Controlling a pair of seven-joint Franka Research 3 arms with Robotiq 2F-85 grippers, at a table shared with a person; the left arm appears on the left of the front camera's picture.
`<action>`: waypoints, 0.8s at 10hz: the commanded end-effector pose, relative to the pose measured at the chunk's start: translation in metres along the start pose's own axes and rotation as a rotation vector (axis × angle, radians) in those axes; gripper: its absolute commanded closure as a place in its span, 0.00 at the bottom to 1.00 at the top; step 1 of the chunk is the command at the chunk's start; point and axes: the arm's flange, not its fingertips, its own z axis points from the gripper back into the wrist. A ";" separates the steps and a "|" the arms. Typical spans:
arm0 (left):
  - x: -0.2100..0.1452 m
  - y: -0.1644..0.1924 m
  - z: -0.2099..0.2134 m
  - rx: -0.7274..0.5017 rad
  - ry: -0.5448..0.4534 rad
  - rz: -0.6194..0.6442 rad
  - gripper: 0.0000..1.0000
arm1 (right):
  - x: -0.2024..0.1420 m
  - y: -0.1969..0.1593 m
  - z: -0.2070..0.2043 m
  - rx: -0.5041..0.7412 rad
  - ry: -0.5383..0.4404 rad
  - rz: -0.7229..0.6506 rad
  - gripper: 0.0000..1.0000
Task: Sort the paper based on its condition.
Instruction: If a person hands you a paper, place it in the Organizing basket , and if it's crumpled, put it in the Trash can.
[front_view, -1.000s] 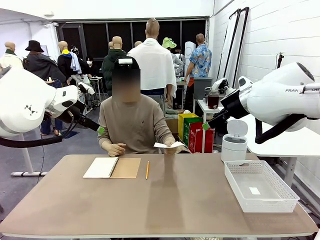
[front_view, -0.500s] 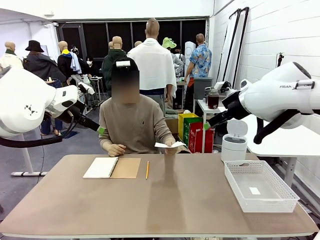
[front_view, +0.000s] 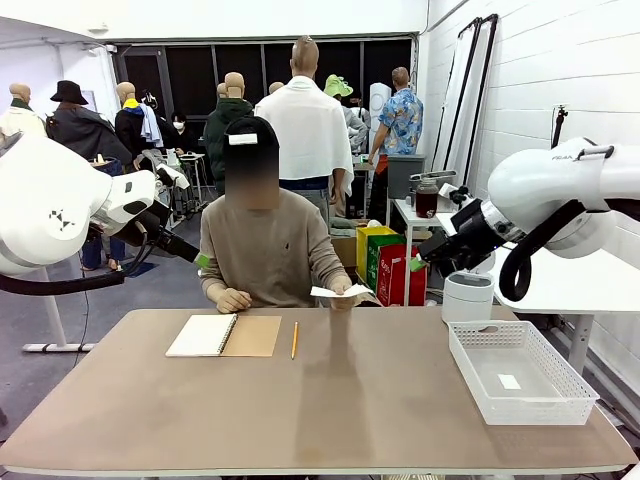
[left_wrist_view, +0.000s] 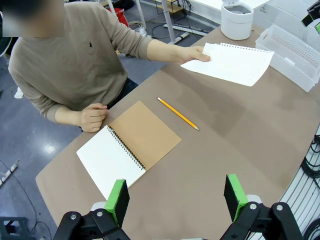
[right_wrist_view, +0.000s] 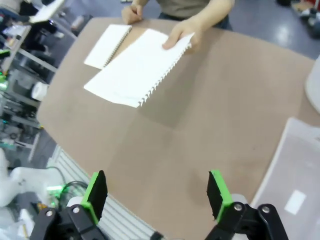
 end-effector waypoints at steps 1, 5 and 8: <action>-0.001 -0.001 0.001 -0.013 0.000 -0.007 0.00 | 0.003 -0.007 -0.008 0.036 0.022 -0.064 0.00; -0.001 -0.001 0.001 -0.013 0.000 -0.007 0.00 | -0.002 -0.006 -0.005 0.021 0.013 -0.047 0.00; -0.001 -0.001 0.001 -0.013 0.000 -0.007 0.00 | 0.010 -0.009 -0.013 0.024 0.002 -0.229 0.00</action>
